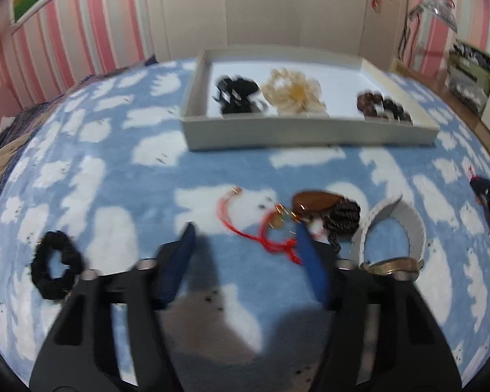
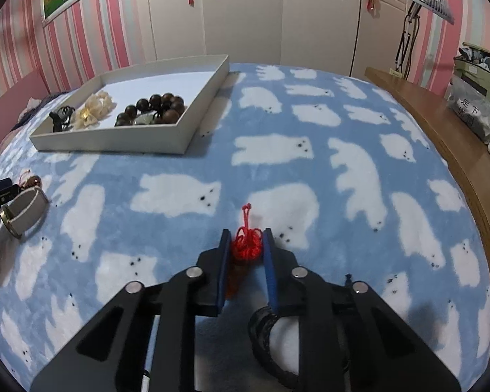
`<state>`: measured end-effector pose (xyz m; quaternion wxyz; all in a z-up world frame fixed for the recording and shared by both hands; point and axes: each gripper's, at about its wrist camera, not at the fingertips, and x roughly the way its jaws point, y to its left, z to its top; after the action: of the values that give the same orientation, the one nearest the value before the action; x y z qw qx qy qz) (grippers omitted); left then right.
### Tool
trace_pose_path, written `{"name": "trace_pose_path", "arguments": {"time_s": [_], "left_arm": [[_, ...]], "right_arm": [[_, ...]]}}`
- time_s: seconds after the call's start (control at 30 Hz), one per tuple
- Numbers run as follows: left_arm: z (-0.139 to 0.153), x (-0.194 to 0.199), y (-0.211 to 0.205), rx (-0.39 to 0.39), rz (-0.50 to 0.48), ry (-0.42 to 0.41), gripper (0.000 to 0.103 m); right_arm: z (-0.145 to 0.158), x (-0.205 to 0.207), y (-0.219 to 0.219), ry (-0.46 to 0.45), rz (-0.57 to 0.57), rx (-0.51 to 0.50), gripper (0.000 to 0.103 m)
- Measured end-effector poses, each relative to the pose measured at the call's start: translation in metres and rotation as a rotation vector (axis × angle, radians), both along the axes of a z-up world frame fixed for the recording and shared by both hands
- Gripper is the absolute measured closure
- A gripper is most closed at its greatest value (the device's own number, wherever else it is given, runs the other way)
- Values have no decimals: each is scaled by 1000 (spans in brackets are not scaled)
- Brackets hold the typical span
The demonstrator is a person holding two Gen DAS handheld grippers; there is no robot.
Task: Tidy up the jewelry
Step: 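Grasp the red knot charm with the right tool and carry it toward the tray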
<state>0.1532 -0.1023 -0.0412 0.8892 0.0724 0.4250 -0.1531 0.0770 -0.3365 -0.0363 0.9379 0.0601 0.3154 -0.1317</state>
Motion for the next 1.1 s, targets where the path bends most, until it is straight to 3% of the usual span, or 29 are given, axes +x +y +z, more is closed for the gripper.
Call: {"name": "trace_pose_path", "arguments": {"time_s": [0.03, 0.17, 0.2, 0.47, 0.8, 0.93, 1.1], "left_arm": [[-1, 0, -3, 0, -13, 2, 59], [1, -2, -9, -28, -59, -6, 98], [3, -4, -9, -32, -60, -15, 101], [37, -10, 10, -50, -30, -131, 101], [95, -4, 43, -92, 33, -236, 101], [116, 3, 45, -110, 50, -272, 101], [146, 13, 33, -153, 19, -313, 101]], "right_arm": [[0, 0, 0, 0, 4, 1, 87], [0, -2, -2, -14, 4, 16, 89], [1, -3, -3, -18, 3, 17, 90], [19, -15, -6, -101, -2, 48, 92], [72, -31, 3, -265, -31, 58, 92], [102, -24, 28, -309, -25, -24, 92], [137, 1, 61, -360, 50, -46, 92]]}}
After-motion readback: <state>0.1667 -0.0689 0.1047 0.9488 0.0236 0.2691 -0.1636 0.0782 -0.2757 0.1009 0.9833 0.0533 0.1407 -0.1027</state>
